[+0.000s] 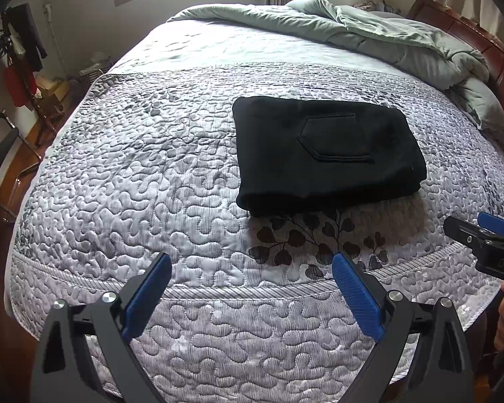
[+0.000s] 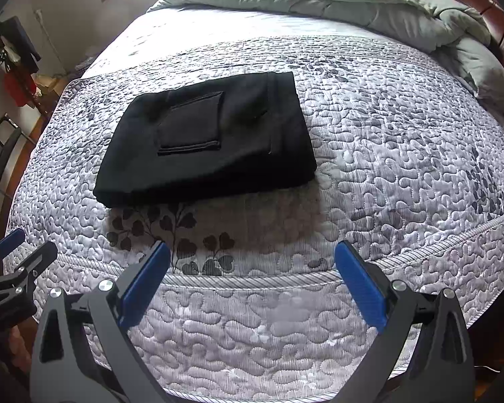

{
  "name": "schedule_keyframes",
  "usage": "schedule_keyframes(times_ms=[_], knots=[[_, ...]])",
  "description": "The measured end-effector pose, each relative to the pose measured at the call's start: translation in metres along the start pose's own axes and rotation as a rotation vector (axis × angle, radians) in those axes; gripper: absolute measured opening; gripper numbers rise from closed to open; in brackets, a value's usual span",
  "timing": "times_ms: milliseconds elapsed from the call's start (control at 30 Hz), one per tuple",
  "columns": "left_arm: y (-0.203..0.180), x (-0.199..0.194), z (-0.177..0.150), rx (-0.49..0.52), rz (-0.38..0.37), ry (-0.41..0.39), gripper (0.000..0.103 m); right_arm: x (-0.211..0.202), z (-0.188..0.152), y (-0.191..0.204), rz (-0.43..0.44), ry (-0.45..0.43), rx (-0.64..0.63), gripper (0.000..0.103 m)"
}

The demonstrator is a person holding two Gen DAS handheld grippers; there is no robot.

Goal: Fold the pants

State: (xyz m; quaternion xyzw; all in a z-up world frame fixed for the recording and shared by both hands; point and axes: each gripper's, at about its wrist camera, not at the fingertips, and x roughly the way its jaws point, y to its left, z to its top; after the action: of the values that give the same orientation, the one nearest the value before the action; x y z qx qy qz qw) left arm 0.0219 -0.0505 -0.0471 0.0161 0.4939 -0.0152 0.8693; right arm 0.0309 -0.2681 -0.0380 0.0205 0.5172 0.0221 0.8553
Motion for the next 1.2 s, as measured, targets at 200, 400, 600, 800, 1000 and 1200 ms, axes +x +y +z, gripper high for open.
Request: schedule_keyframes(times_ms=[200, 400, 600, 800, 1000, 1200], knots=[[-0.004, 0.001, 0.001, 0.014, -0.002, 0.000, 0.097, 0.002, 0.000, -0.004, -0.005, 0.006, 0.008, 0.098], [-0.005, 0.003, 0.000, 0.020, -0.004, 0.005, 0.097, 0.004, -0.001, -0.006, -0.006, 0.013, 0.008, 0.098], [-0.005, 0.004, 0.001, 0.023, -0.003, 0.008, 0.097, 0.006, -0.001, -0.006, -0.004, 0.017, 0.005, 0.098], [-0.004, 0.005, 0.000, 0.020, -0.004, 0.011, 0.097, 0.009, -0.002, -0.007, -0.005, 0.025, 0.007, 0.098], [-0.003, 0.006, 0.001, 0.018, -0.004, 0.013, 0.097, 0.010, -0.002, -0.007, -0.005, 0.029, 0.007, 0.098], [-0.003, 0.005, 0.000, 0.018, -0.004, 0.007, 0.097, 0.011, -0.002, -0.006, -0.005, 0.032, 0.005, 0.098]])
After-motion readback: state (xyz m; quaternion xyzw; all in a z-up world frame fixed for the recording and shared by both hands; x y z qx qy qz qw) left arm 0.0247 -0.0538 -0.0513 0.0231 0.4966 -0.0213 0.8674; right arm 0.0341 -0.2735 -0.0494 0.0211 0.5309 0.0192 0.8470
